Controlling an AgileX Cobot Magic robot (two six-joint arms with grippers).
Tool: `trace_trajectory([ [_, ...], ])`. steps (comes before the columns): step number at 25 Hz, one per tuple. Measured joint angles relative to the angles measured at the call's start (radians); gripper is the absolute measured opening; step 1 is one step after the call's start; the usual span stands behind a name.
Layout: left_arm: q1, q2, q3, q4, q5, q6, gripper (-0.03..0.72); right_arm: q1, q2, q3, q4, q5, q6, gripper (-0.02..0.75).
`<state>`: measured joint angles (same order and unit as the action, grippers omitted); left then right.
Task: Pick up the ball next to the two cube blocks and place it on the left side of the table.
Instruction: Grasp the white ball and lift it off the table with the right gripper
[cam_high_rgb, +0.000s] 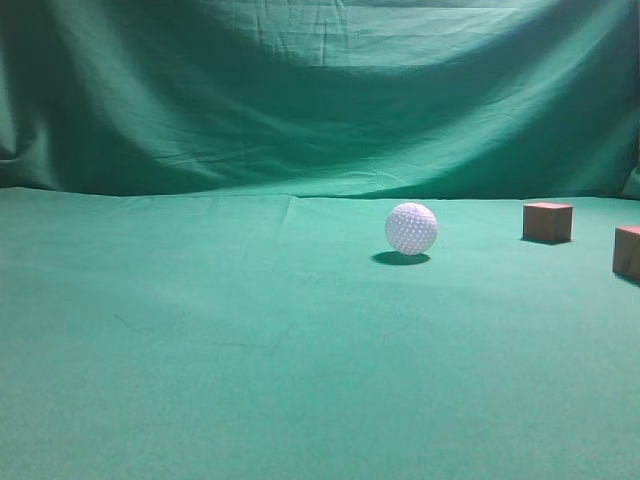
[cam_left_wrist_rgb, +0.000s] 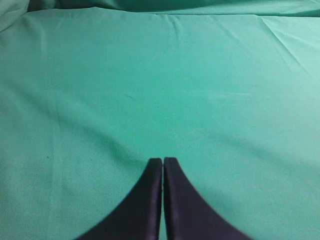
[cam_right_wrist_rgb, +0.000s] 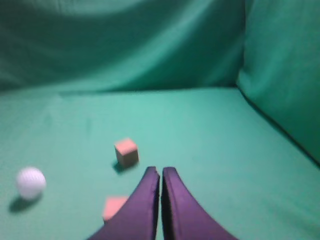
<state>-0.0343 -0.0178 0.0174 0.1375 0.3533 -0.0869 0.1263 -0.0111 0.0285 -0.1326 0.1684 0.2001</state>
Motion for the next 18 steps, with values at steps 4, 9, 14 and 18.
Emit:
trace_trajectory([
  [4,0.0,0.0,0.0,0.0,0.0,0.0,0.0,0.0,0.0,0.0,0.017,-0.279,0.042,0.0],
  [9,0.0,0.0,0.0,0.0,0.0,0.0,0.0,0.0,0.045,-0.157,0.017,-0.111,0.047,0.0],
  [14,0.0,0.0,0.0,0.0,0.0,0.0,0.0,0.0,0.272,-0.404,0.066,0.171,0.074,0.0],
  [18,0.0,0.0,0.0,0.0,0.0,0.0,0.0,0.0,0.501,-0.569,0.142,0.41,-0.005,0.0],
])
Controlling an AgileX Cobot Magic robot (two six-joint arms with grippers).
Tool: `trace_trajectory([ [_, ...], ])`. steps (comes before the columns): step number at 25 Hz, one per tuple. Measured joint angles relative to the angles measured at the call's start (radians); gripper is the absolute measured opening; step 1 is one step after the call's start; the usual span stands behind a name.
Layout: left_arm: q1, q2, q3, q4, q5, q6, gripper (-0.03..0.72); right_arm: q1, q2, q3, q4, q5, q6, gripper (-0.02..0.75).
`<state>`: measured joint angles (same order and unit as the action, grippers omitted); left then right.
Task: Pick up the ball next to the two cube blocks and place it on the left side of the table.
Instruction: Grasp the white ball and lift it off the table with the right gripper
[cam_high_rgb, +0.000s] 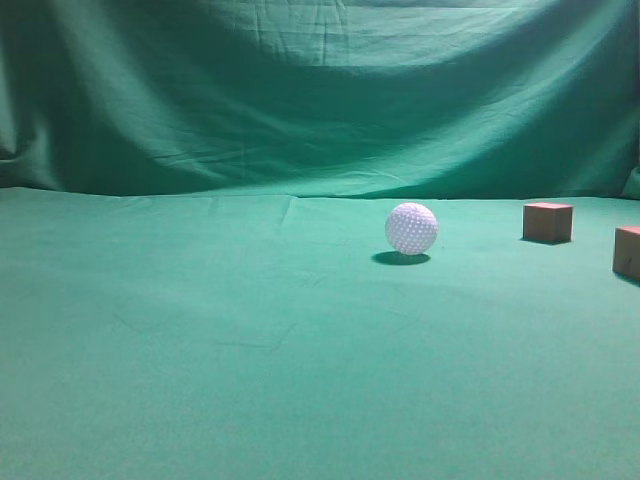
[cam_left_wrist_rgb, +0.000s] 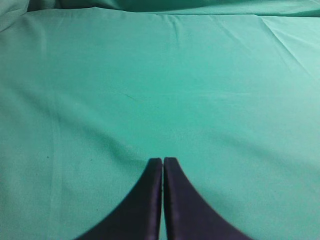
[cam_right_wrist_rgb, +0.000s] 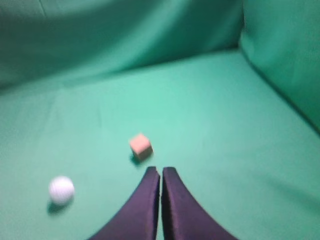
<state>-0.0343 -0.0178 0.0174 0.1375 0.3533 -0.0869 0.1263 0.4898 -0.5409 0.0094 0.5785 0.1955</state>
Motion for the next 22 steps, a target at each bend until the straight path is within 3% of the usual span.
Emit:
trace_trajectory([
  [4,0.0,0.0,0.0,0.0,0.0,0.0,0.0,0.0,0.234,-0.16,0.181,0.202,-0.385,0.0],
  [8,0.0,0.0,0.0,0.0,0.0,0.0,0.0,0.027,0.433,-0.266,0.366,0.26,-0.586,0.0],
  [15,0.0,0.0,0.0,0.0,0.0,0.0,0.0,0.222,0.734,-0.378,0.345,0.173,-0.643,0.0],
  [22,0.0,0.0,0.0,0.0,0.0,0.0,0.0,0.285,1.026,-0.491,0.338,0.056,-0.634,0.0],
])
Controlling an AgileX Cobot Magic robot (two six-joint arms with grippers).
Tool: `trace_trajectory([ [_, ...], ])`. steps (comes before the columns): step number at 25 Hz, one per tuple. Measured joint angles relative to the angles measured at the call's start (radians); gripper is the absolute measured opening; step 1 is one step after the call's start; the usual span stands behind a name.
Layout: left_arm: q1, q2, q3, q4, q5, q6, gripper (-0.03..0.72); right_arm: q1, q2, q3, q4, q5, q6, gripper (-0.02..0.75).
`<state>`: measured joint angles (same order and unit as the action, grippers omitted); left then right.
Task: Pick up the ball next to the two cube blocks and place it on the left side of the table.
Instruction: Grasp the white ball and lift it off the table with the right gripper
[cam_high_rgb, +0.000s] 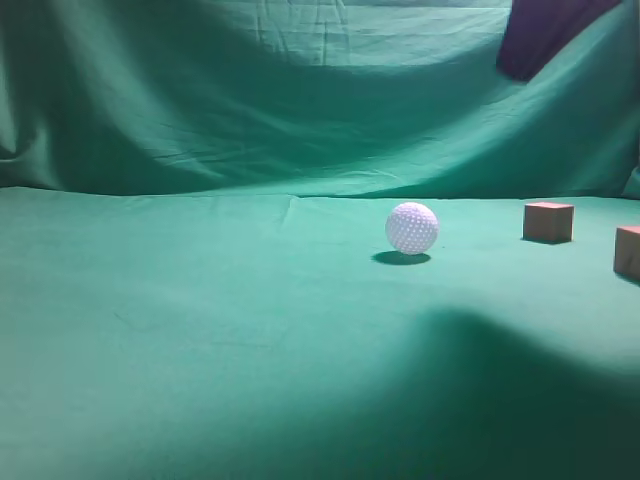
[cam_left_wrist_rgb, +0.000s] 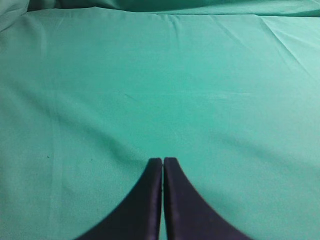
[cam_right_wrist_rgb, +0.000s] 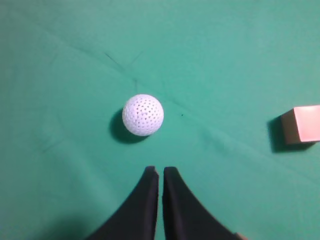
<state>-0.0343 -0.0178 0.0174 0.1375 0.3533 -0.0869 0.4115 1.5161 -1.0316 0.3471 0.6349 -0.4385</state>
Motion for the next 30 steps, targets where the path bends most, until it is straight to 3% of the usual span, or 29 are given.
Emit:
trace_trajectory([
  [1,0.0,0.0,0.0,0.0,0.0,0.0,0.0,0.002,0.04,-0.024,0.0,-0.002,0.0,0.0],
  [2,0.0,0.0,0.0,0.0,0.0,0.0,0.0,0.002,0.078,-0.047,0.012,-0.004,0.0,0.047],
  [5,0.0,0.0,0.0,0.0,0.0,0.0,0.0,0.002,0.176,-0.103,0.085,0.003,-0.054,0.23],
  [9,0.0,0.0,0.0,0.0,0.0,0.0,0.0,0.002,0.29,-0.159,0.196,0.032,-0.189,0.549],
  [12,0.0,0.0,0.0,0.0,0.0,0.0,0.0,0.002,0.355,-0.192,0.222,0.035,-0.222,0.659],
  [15,0.0,0.0,0.0,0.0,0.0,0.0,0.0,0.002,0.408,-0.219,0.23,0.033,-0.23,0.643],
  [23,0.0,0.0,0.0,0.0,0.0,0.0,0.0,0.016,0.481,-0.244,0.237,-0.006,-0.267,0.326],
  [30,0.0,0.0,0.0,0.0,0.0,0.0,0.0,0.06,0.495,-0.405,0.241,0.105,-0.276,0.323],
])
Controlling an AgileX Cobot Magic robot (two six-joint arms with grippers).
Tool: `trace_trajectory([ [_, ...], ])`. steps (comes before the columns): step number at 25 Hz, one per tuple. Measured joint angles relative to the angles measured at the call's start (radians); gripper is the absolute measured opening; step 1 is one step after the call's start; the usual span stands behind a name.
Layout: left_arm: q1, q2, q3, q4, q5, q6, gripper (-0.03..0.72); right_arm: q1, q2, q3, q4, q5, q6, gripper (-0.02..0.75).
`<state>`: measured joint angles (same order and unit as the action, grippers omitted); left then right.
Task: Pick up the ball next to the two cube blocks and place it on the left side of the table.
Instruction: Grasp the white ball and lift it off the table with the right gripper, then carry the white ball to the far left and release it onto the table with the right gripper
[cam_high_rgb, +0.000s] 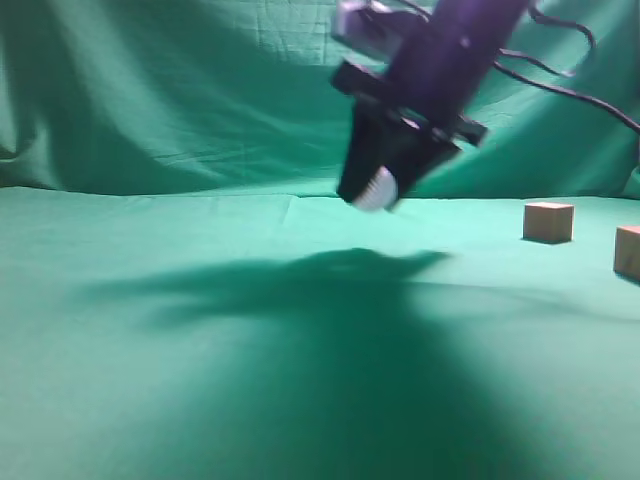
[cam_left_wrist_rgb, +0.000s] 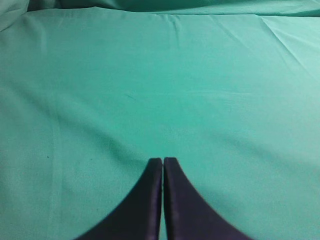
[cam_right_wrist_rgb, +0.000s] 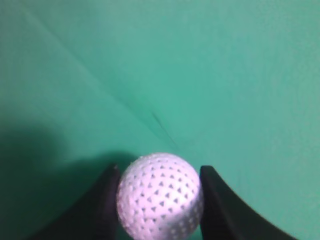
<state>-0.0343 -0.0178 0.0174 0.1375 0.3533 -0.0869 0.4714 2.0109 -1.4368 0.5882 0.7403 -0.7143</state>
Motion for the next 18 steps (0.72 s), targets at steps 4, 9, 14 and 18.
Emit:
trace_trajectory([
  [4,0.0,0.0,0.0,0.0,0.0,0.0,0.0,0.067,0.0,-0.163,0.003,-0.022,0.0,0.323],
  [9,0.0,0.0,0.0,0.0,0.0,0.0,0.0,0.198,0.065,-0.318,0.011,-0.214,-0.022,0.323],
  [14,0.0,0.0,0.0,0.0,0.0,0.0,0.0,0.327,0.261,-0.486,0.015,-0.413,-0.038,0.323],
  [18,0.0,0.0,0.0,0.0,0.0,0.0,0.0,0.401,0.442,-0.64,0.022,-0.499,-0.038,0.323],
])
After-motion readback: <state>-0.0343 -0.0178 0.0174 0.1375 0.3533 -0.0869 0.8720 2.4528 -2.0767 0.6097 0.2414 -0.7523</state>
